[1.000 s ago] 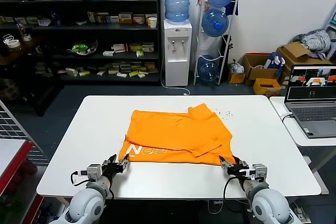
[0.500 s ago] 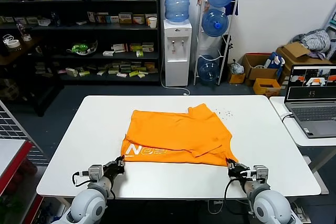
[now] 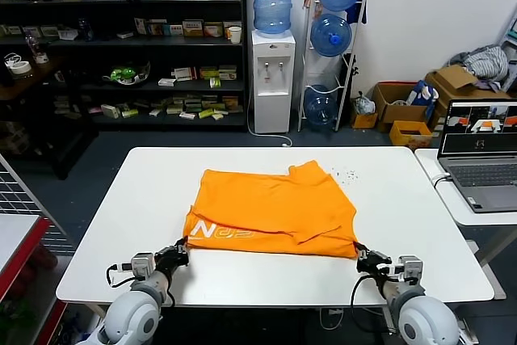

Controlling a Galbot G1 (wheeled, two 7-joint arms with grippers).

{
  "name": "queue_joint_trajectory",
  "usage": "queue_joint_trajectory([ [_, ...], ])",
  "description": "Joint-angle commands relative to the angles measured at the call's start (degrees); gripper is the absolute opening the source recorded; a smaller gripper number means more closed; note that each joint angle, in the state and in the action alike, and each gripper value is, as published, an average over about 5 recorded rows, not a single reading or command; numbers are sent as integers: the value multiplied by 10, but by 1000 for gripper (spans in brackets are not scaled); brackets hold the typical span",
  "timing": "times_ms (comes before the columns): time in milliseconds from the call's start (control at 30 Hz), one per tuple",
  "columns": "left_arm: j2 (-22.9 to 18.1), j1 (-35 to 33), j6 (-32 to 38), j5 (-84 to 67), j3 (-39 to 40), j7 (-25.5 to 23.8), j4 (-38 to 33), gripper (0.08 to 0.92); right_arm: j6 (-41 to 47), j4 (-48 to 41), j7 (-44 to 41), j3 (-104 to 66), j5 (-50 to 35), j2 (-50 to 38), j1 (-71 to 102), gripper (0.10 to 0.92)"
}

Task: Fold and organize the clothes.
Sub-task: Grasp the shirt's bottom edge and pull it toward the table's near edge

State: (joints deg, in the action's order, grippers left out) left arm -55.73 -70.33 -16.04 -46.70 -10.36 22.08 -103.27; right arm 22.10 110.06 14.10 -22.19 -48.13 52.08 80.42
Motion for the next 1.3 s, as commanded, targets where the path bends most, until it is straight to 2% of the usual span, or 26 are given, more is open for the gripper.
queue_joint_trajectory([
  [33,37,-47,-2,-35,-13,25,-77,91,-1,71,7,-47,-16,-24,89,124],
  [567,66,-196,-5,-52,-20,73,-169,91,35,117,46,-70,-11,-19,186,124],
  [800,66,-216,-20,-47,-27,80,-179,96,41,121,50,-71,-8,-19,191,124],
  [967,70,-204,-24,-49,-34,82,-184,200,41,129,48,-79,0,-24,186,163],
  [1167,86,-159,-31,-66,-42,83,-193,355,27,148,45,-103,-3,-46,160,328],
  [1300,78,-71,-14,-59,-41,48,-155,477,-1,116,32,-87,-5,-60,58,449],
])
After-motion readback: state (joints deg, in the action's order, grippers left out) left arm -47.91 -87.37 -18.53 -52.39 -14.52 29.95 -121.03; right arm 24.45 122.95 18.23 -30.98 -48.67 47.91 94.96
